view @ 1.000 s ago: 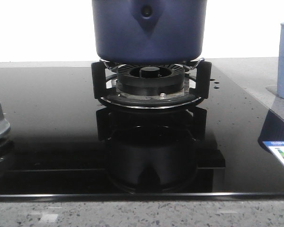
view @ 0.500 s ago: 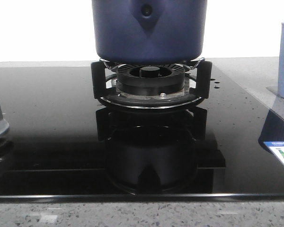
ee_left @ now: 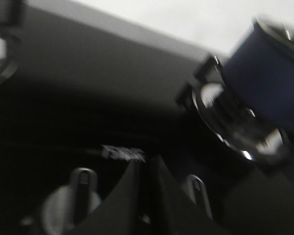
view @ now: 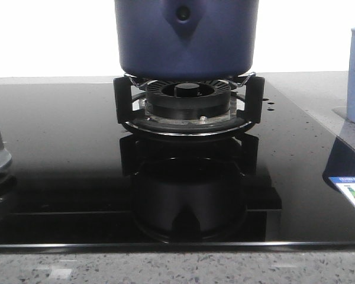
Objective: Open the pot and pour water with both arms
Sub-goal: 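Grasp the glass lid's purple knob with the left gripper and lift it, then reach the right gripper to the light blue cup and grasp it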
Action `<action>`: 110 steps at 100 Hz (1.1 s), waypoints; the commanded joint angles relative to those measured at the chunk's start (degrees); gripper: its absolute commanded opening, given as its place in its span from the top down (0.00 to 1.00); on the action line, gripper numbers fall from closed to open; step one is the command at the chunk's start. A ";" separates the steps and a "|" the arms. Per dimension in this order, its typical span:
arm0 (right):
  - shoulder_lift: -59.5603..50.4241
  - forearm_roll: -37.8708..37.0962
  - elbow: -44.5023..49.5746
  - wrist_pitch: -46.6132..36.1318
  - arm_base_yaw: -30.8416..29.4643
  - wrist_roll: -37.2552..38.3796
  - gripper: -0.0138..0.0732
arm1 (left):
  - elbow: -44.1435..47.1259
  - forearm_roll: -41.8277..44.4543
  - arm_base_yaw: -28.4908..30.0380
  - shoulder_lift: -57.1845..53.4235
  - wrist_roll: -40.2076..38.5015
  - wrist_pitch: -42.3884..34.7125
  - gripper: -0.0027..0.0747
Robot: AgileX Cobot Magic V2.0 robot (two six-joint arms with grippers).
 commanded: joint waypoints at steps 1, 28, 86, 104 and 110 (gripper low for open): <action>1.60 2.06 -3.62 0.16 0.89 -3.37 0.92 | -5.39 -12.34 -1.92 6.40 12.29 2.43 0.97; 1.60 8.08 -4.71 -1.28 2.79 -9.81 0.92 | -18.67 -39.56 -6.14 27.18 47.39 24.45 0.97; 1.60 8.96 -4.72 -12.97 2.88 -15.58 0.78 | -42.97 -39.57 -11.12 51.72 71.66 25.14 0.38; 1.60 8.96 -4.72 -15.36 2.88 -15.58 0.43 | -49.49 -39.57 -15.17 58.20 72.38 20.55 0.33; 1.60 8.96 -4.72 -15.47 2.88 -15.58 0.34 | -51.82 -39.57 -15.66 60.28 72.64 20.23 0.32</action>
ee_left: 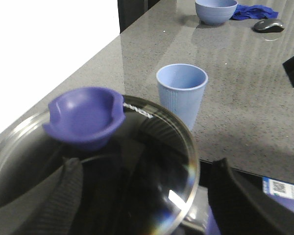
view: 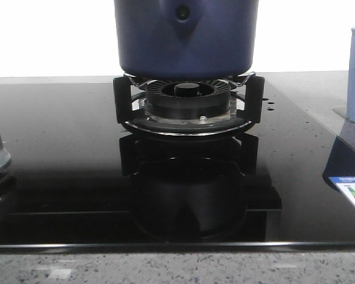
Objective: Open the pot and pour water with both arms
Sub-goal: 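Reach the right gripper to the light blue cup and grasp it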
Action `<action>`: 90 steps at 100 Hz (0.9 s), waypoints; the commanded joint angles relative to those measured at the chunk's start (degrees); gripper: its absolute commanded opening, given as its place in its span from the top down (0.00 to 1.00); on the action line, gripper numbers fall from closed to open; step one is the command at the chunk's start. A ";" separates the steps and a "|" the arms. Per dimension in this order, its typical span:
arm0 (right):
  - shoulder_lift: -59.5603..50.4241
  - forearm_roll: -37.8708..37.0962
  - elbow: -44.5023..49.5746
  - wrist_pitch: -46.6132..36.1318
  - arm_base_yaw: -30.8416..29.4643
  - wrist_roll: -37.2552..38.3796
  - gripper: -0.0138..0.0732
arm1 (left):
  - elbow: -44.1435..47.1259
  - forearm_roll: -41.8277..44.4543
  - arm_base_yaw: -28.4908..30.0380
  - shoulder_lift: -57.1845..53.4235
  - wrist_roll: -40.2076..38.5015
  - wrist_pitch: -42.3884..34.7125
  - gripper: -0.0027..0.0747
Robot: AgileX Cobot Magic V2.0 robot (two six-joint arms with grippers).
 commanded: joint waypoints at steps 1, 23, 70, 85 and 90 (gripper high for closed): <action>0.81 0.15 -1.99 -4.80 0.14 -0.68 0.33 | -4.74 -4.25 -1.13 0.87 0.46 -0.82 0.32; 0.81 0.15 -1.99 -4.70 0.14 -0.68 0.28 | -10.65 -7.22 -1.13 6.56 0.56 -1.08 0.27; 0.81 2.62 -1.99 -4.59 0.14 -0.68 0.28 | -13.58 -11.40 -1.13 14.35 1.05 -1.11 0.24; 0.81 3.08 -1.99 -4.59 0.14 -0.68 0.28 | -13.58 -12.84 -1.13 15.29 1.05 0.56 0.24; 0.81 3.08 -1.99 -4.59 0.14 -0.68 0.28 | -13.58 -13.00 -1.39 15.29 1.62 0.79 0.24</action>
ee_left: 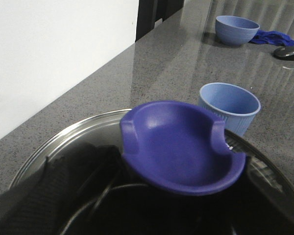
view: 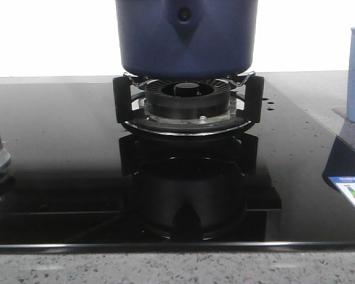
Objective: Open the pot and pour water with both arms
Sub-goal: 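Reach the right gripper to the light blue cup and grasp it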
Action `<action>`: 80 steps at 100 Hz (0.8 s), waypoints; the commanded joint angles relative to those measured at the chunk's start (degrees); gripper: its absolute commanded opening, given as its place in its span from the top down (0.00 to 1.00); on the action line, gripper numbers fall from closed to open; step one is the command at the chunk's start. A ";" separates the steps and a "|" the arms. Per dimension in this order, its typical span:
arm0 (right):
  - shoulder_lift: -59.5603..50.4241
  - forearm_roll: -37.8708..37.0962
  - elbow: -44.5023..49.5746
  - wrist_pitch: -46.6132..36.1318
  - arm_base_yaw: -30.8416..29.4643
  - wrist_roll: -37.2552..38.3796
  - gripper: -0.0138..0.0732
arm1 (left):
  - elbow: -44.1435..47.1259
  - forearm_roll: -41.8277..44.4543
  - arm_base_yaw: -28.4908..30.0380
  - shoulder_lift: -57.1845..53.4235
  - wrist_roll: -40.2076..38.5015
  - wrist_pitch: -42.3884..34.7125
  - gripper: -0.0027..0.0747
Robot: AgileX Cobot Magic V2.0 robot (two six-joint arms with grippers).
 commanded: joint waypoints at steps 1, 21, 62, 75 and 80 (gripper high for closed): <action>0.77 0.44 -1.96 -4.10 0.14 -0.47 0.28 | -1.73 -4.91 -0.54 -2.17 0.61 1.29 0.24; 0.77 1.32 -1.96 -4.45 0.14 -0.47 0.28 | -1.73 -7.92 -2.32 -2.17 2.48 0.70 0.24; 0.77 1.72 -1.96 -4.84 0.14 -0.47 0.28 | -1.73 -9.40 -4.92 -2.17 2.48 -3.23 0.34; 0.77 1.72 -1.96 -4.92 0.14 -0.47 0.28 | -1.73 -12.24 -4.92 -2.17 2.48 -2.17 0.50; 0.77 1.72 -1.96 -5.06 0.14 -0.47 0.28 | -1.73 -13.34 -4.92 -2.28 2.48 -1.56 0.54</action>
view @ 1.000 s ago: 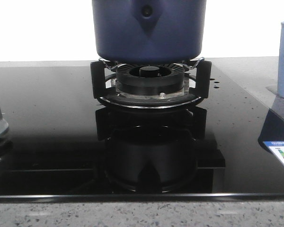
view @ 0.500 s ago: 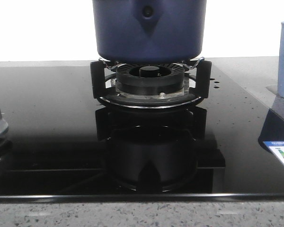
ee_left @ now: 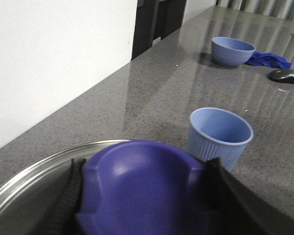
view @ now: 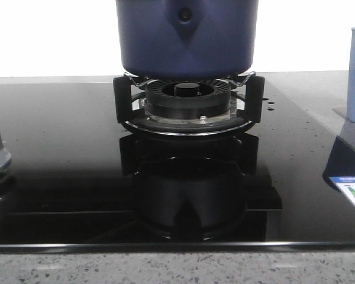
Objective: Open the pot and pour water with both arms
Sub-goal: 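Reach the right gripper to the light blue cup and grasp it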
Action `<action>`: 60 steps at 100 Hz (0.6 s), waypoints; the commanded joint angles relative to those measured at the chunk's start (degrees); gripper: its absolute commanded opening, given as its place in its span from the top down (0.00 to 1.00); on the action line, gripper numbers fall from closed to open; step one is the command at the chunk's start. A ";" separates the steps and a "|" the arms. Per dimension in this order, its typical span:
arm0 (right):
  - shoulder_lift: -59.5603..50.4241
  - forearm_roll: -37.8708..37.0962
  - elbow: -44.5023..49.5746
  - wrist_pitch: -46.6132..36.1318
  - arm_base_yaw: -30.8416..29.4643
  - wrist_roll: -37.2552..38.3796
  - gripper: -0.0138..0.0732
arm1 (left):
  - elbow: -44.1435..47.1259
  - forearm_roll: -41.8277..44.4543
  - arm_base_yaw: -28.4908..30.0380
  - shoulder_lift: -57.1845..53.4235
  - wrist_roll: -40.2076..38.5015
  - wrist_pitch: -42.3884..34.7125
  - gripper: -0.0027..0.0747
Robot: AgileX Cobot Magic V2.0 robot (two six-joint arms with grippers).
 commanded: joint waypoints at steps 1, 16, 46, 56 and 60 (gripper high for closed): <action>0.68 0.64 -1.96 -4.53 0.14 -0.34 0.28 | -1.73 -6.76 -0.53 -2.88 0.19 2.29 0.55; 0.68 0.19 -1.96 -6.26 0.14 -0.34 0.28 | -1.73 -7.53 -0.28 -4.61 0.19 3.32 0.60; 0.68 -2.62 -1.96 -13.91 0.14 -0.34 0.27 | -1.73 -7.03 2.10 -13.13 -0.14 3.24 0.60; 0.81 -5.37 -1.96 -15.20 0.14 -0.34 0.27 | -1.73 -6.62 4.00 -16.61 -0.64 3.36 0.60; 0.95 -5.53 -1.96 -15.83 0.14 -0.34 0.25 | -1.73 -6.18 4.57 -18.08 -1.38 3.44 0.60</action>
